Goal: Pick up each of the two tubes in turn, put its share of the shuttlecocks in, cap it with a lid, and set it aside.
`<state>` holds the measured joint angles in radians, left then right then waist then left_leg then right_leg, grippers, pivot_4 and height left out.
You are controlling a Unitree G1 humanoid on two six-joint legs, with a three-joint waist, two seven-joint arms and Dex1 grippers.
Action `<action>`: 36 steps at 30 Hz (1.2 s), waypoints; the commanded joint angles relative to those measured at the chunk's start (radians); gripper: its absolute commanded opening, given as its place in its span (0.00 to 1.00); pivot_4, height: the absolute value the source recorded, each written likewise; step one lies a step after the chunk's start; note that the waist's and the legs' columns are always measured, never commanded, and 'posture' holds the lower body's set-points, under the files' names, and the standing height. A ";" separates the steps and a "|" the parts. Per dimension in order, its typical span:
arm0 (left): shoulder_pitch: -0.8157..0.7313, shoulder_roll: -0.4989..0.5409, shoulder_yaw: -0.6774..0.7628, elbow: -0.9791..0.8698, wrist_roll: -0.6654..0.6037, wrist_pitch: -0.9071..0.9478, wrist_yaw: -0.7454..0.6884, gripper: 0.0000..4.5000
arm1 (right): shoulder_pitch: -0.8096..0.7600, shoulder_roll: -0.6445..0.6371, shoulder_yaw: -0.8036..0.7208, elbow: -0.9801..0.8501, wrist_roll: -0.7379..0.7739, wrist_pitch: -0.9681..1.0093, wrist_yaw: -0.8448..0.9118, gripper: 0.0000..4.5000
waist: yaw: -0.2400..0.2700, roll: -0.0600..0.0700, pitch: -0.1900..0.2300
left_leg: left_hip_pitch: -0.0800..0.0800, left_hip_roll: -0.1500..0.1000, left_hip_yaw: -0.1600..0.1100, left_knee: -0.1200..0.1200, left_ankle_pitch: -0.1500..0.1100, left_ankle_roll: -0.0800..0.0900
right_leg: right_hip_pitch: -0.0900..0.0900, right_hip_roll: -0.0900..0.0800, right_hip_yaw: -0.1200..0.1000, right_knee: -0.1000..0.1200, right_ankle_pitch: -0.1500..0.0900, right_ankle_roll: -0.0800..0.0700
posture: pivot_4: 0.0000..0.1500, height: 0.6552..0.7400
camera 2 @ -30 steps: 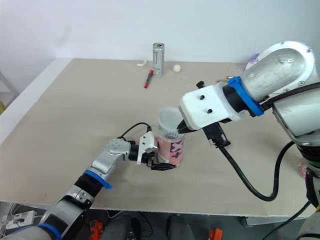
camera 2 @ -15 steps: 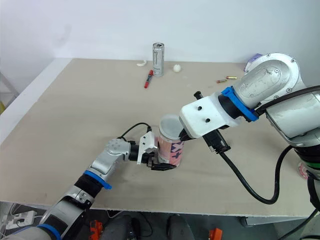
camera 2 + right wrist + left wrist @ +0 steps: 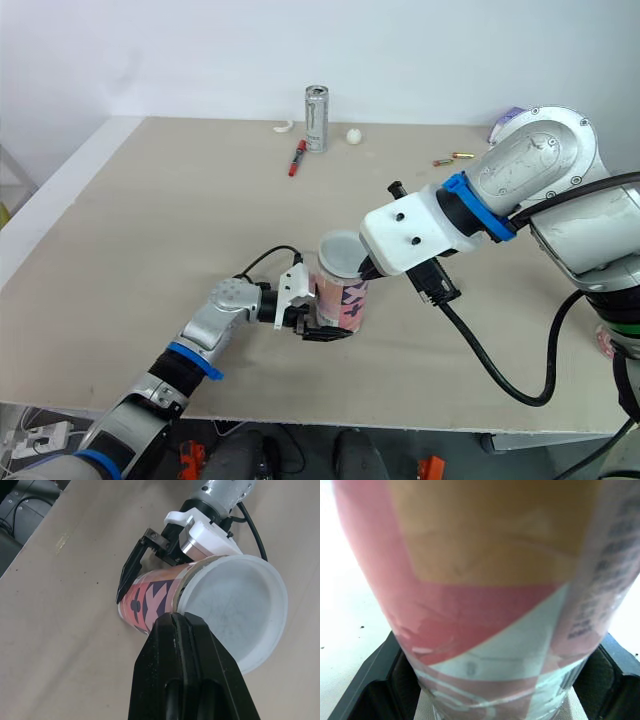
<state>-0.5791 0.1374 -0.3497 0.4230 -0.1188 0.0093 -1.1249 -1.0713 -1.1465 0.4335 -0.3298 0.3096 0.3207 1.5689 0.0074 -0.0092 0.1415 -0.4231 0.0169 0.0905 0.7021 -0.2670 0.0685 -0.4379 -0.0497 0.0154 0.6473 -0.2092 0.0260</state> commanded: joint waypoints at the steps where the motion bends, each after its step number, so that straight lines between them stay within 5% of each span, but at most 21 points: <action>1: 0.025 0.013 -0.018 0.020 0.020 0.034 0.002 0.82 | -0.024 0.010 0.003 0.005 -0.007 -0.013 0.046 0.01 | 0.000 0.000 0.000 | 0.000 0.000 0.000 0.000 0.000 0.000 | 0.000 0.000 0.000 0.000 0.000 0.000 | 1.00 1.00; 23: 0.016 0.024 -0.035 0.009 0.024 0.046 -0.024 0.82 | -0.018 -0.008 0.009 0.000 0.001 -0.025 0.046 0.01 | 0.000 0.000 0.000 | 0.000 0.000 0.000 0.000 0.000 0.000 | 0.000 0.000 -0.001 0.000 0.000 0.000 | 1.00 1.00; 26: 0.017 0.025 -0.035 0.007 0.024 0.051 -0.027 0.82 | -0.010 0.020 -0.023 0.001 0.000 -0.024 0.046 0.19 | 0.000 0.000 0.000 | 0.000 0.000 0.000 0.000 0.000 0.000 | 0.000 0.000 -0.001 0.000 0.000 -0.001 | 1.00 1.00; 36: 0.017 0.030 -0.035 0.002 0.025 0.065 -0.034 0.82 | -0.016 0.026 -0.127 -0.023 0.120 0.185 0.028 0.19 | 0.000 0.000 0.000 | 0.000 0.000 0.000 0.000 0.000 0.000 | 0.000 -0.001 -0.001 0.000 -0.001 -0.001 | 1.00 1.00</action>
<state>-0.5813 0.1470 -0.3551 0.4012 -0.1183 0.0447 -1.1457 -1.0728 -1.1164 0.3673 -0.3325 0.3871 0.4535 1.5713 0.0075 -0.0092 0.1416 -0.4233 0.0173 0.0901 0.7019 -0.2674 0.0681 -0.4381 -0.0506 0.0141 0.6474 -0.2099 0.0244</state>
